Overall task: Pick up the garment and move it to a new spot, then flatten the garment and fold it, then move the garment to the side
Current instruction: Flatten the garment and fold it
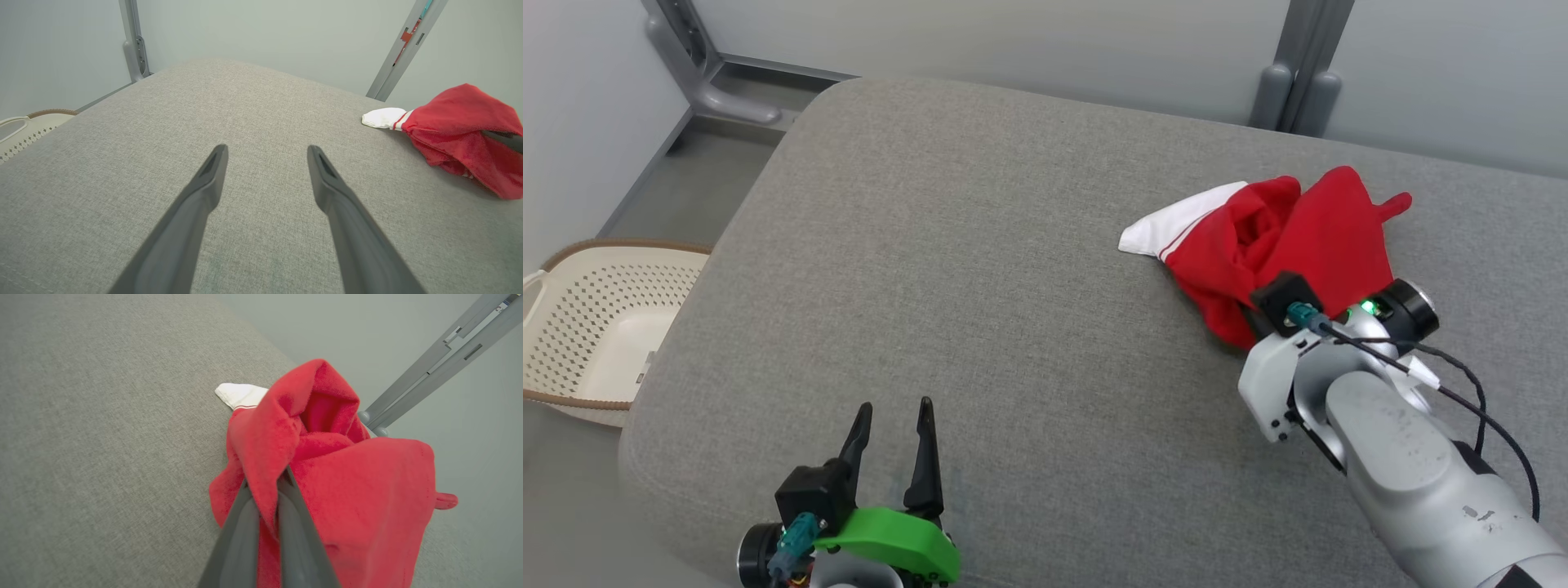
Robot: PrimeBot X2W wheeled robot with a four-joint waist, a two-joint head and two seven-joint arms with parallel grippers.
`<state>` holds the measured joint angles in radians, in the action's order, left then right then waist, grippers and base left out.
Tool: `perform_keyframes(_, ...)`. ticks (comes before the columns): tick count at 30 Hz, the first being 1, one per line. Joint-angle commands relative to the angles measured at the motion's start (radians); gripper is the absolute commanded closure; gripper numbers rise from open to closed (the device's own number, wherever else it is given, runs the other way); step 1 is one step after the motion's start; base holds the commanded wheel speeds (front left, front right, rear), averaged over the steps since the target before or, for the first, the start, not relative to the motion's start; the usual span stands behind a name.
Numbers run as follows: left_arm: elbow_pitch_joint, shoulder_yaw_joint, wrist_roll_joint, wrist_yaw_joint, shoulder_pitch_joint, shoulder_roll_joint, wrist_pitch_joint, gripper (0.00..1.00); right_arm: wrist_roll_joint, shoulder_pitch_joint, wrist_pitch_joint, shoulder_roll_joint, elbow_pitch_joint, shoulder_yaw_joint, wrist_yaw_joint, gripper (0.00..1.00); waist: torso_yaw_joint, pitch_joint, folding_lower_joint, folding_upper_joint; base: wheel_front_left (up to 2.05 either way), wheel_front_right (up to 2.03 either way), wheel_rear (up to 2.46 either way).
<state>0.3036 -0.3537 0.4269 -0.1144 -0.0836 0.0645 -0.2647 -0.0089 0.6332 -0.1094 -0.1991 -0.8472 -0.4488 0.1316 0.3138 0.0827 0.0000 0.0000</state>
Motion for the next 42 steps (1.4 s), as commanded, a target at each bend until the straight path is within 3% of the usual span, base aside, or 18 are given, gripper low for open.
perform_keyframes(1, 0.000, 0.008, -0.011, 0.002, -0.013, -0.001, 0.001, 0.00, 0.025, -0.024, 0.003, 0.002, -0.003, -0.030, -0.002, 1.00, -0.009, 0.001, 0.0000, 0.0000, 0.00, 0.00, 0.00)
perform_keyframes(9, 0.003, 0.012, -0.023, 0.006, -0.009, -0.003, 0.001, 0.00, 0.145, -0.078, 0.000, 0.017, 0.027, -0.203, -0.002, 1.00, -0.043, -0.005, 0.0000, 0.0000, 0.00, 0.00, 0.00)
perform_keyframes(14, 0.009, 0.014, -0.030, 0.008, 0.000, -0.004, 0.001, 0.00, 0.198, -0.096, -0.009, 0.020, 0.066, -0.260, -0.002, 1.00, -0.065, -0.020, 0.0000, 0.0000, 0.00, 0.00, 0.00)
perform_keyframes(15, 0.011, 0.015, -0.031, 0.009, 0.004, -0.004, 0.001, 0.00, 0.207, -0.098, -0.018, 0.023, 0.076, -0.256, -0.002, 0.93, -0.071, -0.025, 0.0000, 0.0000, 0.00, 0.00, 0.00)
perform_keyframes(16, 0.012, 0.014, -0.032, 0.010, 0.006, -0.004, 0.001, 0.00, 0.212, -0.099, -0.030, 0.025, 0.082, -0.248, -0.002, 0.67, -0.075, -0.031, 0.0000, 0.0000, 0.00, 0.00, 0.00)
perform_keyframes(17, 0.014, 0.013, -0.033, 0.011, 0.009, -0.004, 0.001, 0.00, 0.211, -0.101, -0.045, 0.026, 0.089, -0.236, -0.002, 0.00, -0.081, -0.037, 0.0000, 0.0000, 0.00, 0.00, 0.00)
perform_keyframes(25, 0.017, 0.009, -0.036, 0.012, 0.033, 0.004, 0.001, 0.00, 0.181, -0.147, -0.112, 0.035, 0.172, -0.104, -0.002, 0.00, -0.124, -0.088, 0.0000, 0.0000, 0.00, 0.00, 0.00)
perform_keyframes(32, -0.006, -0.005, -0.041, 0.011, 0.030, 0.007, 0.003, 0.00, 0.155, -0.228, -0.102, -0.004, 0.243, 0.156, -0.002, 0.00, -0.123, -0.094, 0.0000, 0.0000, 0.00, 0.00, 0.00)
perform_keyframes(37, -0.032, -0.016, -0.041, 0.012, 0.016, 0.012, 0.009, 0.00, 0.089, -0.298, -0.048, -0.025, 0.203, 0.357, -0.002, 0.00, -0.084, -0.062, 0.0000, 0.0000, 0.00, 0.00, 0.00)
perform_keyframes(42, -0.046, -0.017, -0.042, 0.005, 0.004, 0.018, 0.015, 0.00, 0.058, -0.302, -0.009, -0.004, 0.135, 0.443, -0.002, 0.00, -0.044, -0.015, 0.0000, 0.0000, 0.00, 0.00, 0.00)
